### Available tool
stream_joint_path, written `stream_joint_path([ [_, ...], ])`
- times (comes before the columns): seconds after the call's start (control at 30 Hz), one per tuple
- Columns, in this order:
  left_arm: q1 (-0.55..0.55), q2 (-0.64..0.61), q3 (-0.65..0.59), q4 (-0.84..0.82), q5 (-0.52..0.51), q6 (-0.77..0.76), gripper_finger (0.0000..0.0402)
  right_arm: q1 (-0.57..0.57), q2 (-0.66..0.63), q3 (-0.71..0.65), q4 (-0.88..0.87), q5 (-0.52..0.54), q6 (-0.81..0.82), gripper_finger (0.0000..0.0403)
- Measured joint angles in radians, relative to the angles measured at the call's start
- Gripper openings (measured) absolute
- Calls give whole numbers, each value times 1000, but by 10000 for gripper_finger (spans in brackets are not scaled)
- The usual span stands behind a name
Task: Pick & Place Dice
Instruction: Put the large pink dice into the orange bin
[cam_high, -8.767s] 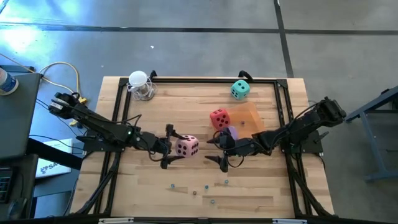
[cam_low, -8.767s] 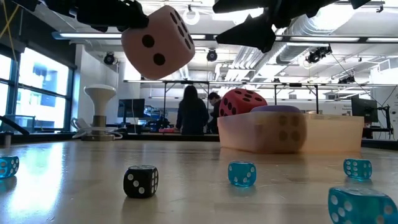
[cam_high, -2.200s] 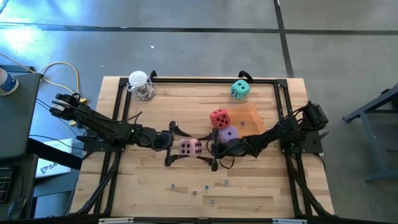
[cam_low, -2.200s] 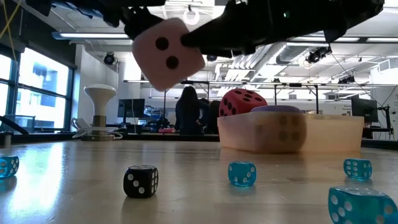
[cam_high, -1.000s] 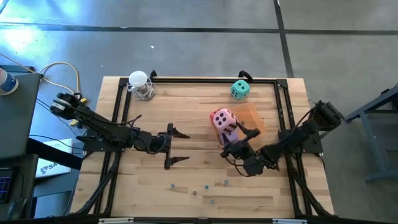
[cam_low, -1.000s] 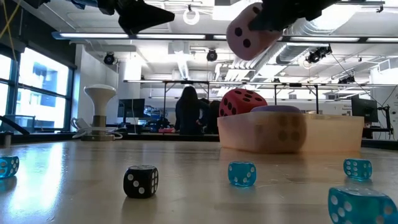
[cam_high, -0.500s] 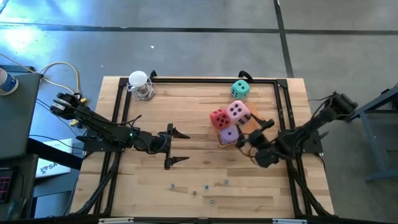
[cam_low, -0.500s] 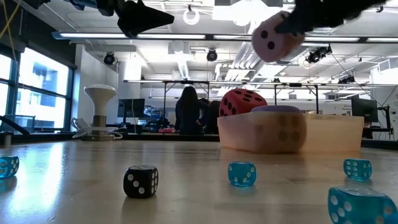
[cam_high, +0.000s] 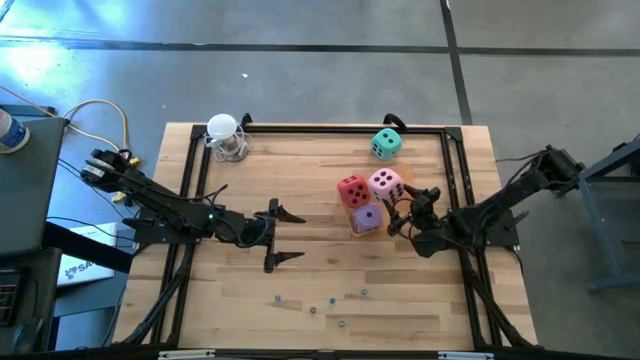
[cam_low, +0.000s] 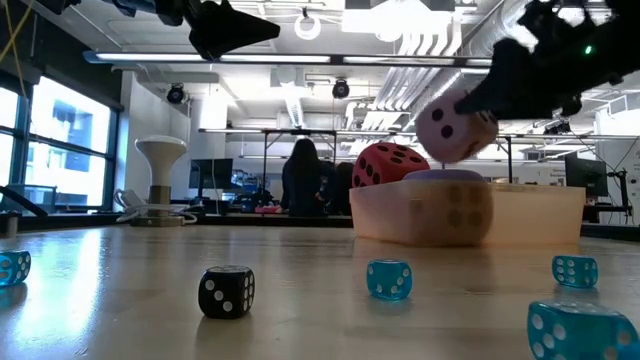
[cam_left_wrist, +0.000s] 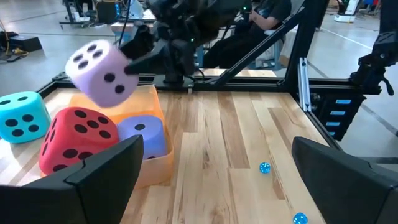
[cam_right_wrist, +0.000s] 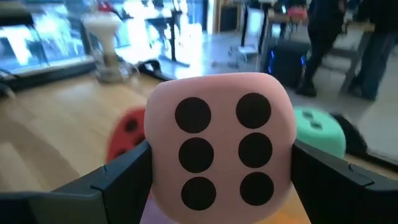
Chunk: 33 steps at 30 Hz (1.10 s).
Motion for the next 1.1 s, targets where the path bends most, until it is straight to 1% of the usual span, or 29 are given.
stream_joint_path([
  [0.13, 0, 0, 0, 0, 0, 0, 400, -37, -19, 0, -141, -99, 147, 323],
  [0.2, 0, 0, 0, 0, 0, 0, 400, -53, -32, 0, -200, -131, 201, 323],
  [0.37, 0, 0, 0, 0, 0, 0, 400, -74, -93, -1, -309, -157, 287, 323],
  [0.47, 0, 0, 0, 0, 0, 0, 400, -88, -145, -1, -341, -198, 292, 323],
  [0.53, 1, 0, 0, 0, -1, 2, 400, -112, -181, 0, -356, -249, 293, 323],
  [0.63, 4, 0, 0, -1, -1, 3, 400, -160, -231, 2, -367, -321, 293, 323],
  [0.73, 10, 0, 0, 0, -1, 2, 400, -217, -260, 15, -420, -370, 286, 323],
  [0.8, 10, 0, 0, -1, -3, 2, 400, -261, -266, 38, -458, -402, 282, 323],
  [0.9, 10, 0, 0, 0, -3, 2, 400, -334, -264, 75, -517, -499, 281, 323],
  [1.0, 10, 0, 0, 0, -3, 2, 400, -398, -245, 100, -514, -564, 267, 323],
  [1.1, 10, 0, 0, 0, -3, 0, 400, -463, -224, 112, -514, -605, 246, 323],
])
